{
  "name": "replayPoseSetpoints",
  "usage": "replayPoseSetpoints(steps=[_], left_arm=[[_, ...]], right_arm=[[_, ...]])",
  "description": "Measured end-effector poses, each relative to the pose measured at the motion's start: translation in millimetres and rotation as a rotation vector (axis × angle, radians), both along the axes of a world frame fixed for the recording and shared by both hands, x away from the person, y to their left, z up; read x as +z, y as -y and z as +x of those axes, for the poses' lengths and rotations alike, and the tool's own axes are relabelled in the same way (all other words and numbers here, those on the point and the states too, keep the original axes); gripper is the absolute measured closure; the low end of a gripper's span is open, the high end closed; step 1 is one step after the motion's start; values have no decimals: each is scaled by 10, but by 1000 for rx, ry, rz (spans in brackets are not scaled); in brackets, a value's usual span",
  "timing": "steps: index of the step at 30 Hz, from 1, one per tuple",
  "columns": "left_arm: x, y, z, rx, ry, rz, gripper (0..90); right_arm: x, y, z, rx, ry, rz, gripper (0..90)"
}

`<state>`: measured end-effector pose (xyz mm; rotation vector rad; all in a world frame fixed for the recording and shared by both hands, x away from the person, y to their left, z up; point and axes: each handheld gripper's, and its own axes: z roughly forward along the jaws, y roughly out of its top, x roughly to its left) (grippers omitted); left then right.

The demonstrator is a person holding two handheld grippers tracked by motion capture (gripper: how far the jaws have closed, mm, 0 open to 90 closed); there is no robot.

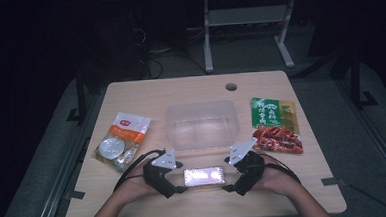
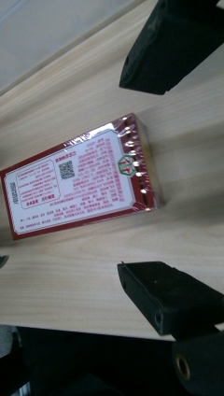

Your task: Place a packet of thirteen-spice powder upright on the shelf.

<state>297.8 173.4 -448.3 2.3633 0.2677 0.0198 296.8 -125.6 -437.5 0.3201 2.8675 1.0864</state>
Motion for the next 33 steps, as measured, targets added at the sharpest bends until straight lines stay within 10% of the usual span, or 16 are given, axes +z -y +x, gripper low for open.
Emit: replayPoseSetpoints(steps=[16, 33], left_arm=[[-16, -157, -141, 34, -2, -16, 164], [55, -229, -93, 52, 11, -41, 164]], right_arm=[[-186, -343, 230, 109, -46, -112, 184], [-183, -274, 191, 132, -39, -70, 321]])
